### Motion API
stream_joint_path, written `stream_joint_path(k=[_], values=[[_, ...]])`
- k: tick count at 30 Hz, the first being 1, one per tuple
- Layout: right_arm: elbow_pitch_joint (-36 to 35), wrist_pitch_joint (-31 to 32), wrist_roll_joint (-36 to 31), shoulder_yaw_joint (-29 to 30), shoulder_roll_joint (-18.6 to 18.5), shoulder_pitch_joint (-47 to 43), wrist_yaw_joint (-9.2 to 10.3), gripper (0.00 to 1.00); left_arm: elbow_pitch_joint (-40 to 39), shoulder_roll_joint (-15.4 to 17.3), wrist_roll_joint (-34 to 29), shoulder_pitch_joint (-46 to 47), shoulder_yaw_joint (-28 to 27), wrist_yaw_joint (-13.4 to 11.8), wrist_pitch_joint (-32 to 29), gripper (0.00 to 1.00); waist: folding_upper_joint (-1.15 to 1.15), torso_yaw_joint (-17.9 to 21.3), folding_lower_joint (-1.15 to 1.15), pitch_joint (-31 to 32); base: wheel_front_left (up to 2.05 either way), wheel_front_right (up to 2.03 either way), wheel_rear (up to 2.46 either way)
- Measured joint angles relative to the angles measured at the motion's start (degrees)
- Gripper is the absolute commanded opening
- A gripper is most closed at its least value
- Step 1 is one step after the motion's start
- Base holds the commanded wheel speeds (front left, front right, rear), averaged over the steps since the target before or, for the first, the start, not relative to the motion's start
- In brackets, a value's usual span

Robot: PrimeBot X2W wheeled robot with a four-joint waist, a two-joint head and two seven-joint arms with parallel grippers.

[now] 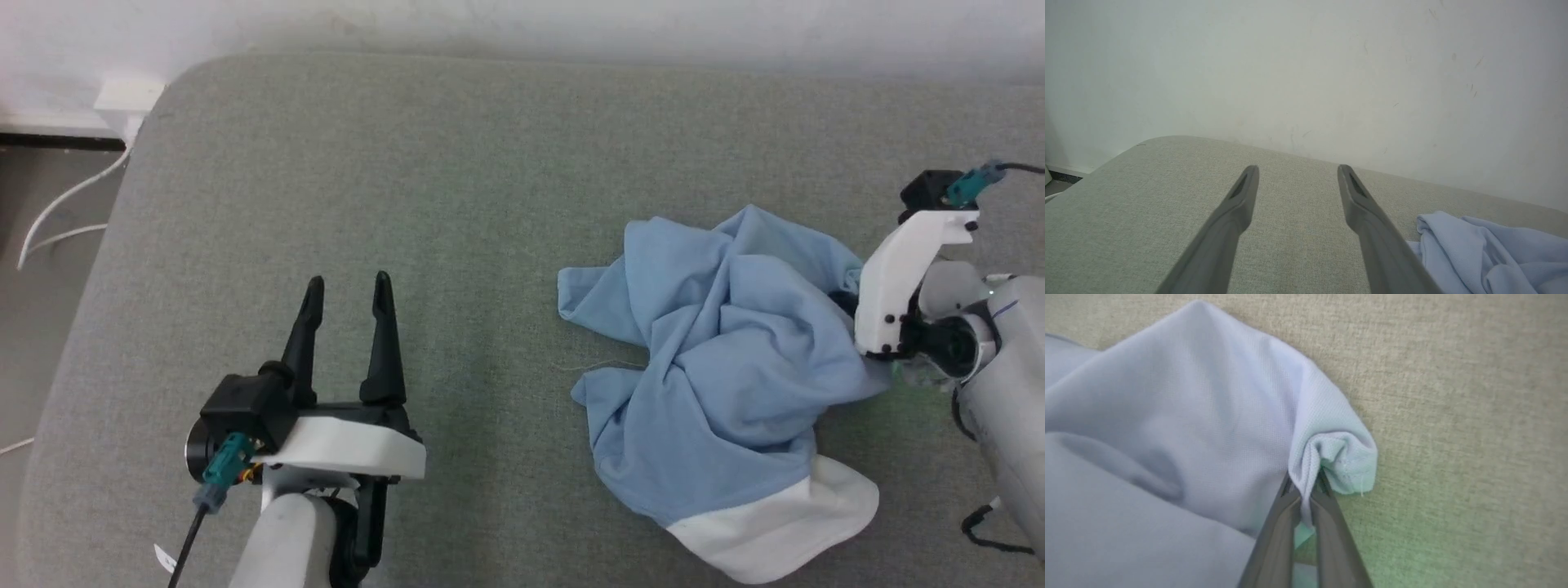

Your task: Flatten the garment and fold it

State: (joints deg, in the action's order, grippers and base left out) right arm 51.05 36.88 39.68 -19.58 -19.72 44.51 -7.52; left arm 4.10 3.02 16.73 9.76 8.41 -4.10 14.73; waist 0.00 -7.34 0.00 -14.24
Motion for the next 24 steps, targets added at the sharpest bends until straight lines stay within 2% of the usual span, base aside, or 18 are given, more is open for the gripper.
stream_joint_path(k=[9,14,19,24], values=[[-7.0,-18.0,0.7,-7.3,-2.7,-1.0,-0.01,0.0,2.4,0.0,0.3,-1.9,-0.9,0.0,0.0,1.0,0.0,1.6,0.0,4.6,0.0,0.0,0.0],[-17.1,-24.4,0.1,-11.7,-6.6,-1.0,-0.01,0.0,3.4,-0.1,0.3,-3.9,-2.0,-0.1,0.0,1.0,0.0,3.2,0.0,7.6,0.0,0.0,0.0],[-34.3,-25.7,-3.5,-13.8,-11.5,-5.6,-0.02,0.0,3.4,0.0,0.4,-6.4,-3.1,-0.6,0.0,1.0,0.0,6.0,-0.01,9.7,0.0,0.0,0.0],[-51.6,-18.4,-4.5,-13.6,-14.2,-19.4,-0.02,0.0,3.0,0.1,0.4,-7.6,-3.4,-1.0,0.0,1.0,0.0,9.2,-0.01,11.2,0.0,0.0,0.0]])
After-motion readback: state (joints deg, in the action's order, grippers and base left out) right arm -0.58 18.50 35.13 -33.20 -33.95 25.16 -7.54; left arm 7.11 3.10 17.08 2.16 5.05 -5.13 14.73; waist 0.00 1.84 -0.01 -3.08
